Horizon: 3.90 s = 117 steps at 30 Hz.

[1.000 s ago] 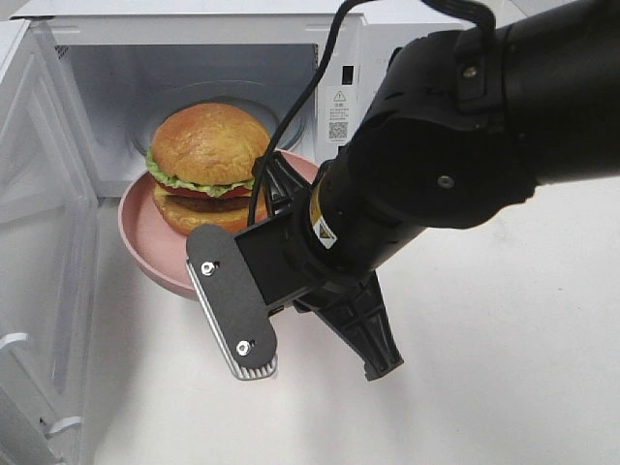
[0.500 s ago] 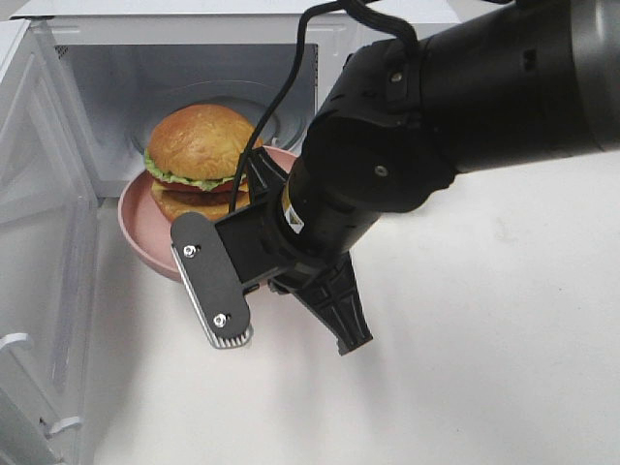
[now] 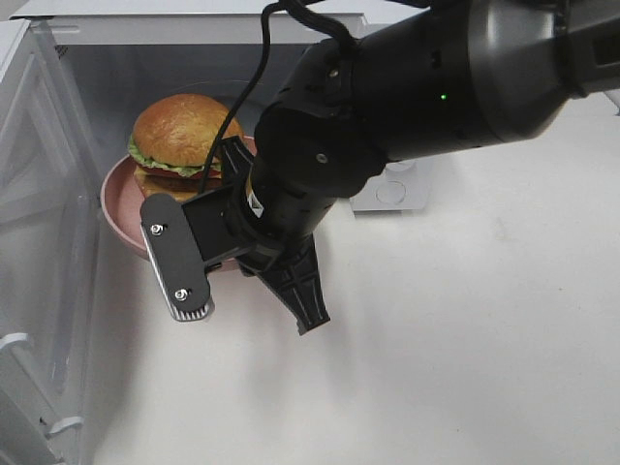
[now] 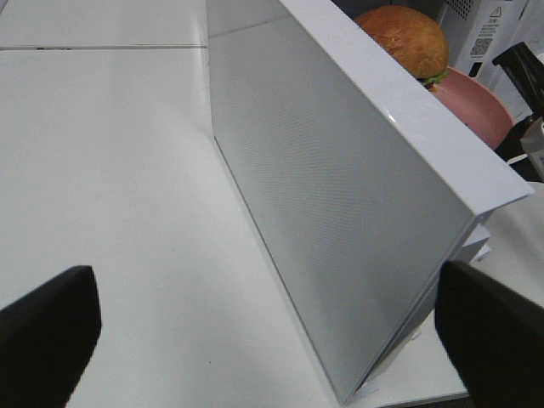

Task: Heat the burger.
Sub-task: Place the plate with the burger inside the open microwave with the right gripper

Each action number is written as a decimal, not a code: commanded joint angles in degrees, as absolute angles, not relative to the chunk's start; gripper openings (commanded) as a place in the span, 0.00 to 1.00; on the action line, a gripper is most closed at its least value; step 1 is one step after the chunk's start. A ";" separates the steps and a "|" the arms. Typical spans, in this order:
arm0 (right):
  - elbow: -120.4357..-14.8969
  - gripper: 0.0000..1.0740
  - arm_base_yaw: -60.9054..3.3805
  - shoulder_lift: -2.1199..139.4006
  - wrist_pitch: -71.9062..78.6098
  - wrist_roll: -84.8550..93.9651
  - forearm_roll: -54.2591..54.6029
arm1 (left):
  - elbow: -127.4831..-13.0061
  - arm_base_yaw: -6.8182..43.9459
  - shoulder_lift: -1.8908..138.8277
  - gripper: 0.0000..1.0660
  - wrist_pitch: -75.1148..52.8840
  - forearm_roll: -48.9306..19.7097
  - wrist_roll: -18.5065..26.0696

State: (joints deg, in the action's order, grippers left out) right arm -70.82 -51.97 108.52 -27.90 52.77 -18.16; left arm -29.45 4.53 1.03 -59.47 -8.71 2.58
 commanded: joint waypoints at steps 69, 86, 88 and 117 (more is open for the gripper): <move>-97.52 0.00 -47.96 124.73 -31.00 45.49 -22.12 | -29.34 4.81 1.09 0.94 -59.13 -8.88 2.41; -107.54 0.00 -47.96 129.89 -33.69 44.18 -22.46 | -29.34 4.81 1.09 0.94 -59.13 -8.88 2.41; -108.69 0.00 -47.56 130.69 -33.86 44.18 -22.52 | -29.34 4.81 1.09 0.94 -59.13 -8.88 2.41; -119.52 0.00 -43.43 138.48 -33.52 44.18 -24.06 | -29.34 4.81 1.09 0.94 -59.13 -8.88 2.41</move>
State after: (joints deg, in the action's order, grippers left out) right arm -117.86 -43.72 138.77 -36.27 43.83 -22.29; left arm -29.45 4.53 1.03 -59.47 -8.71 2.58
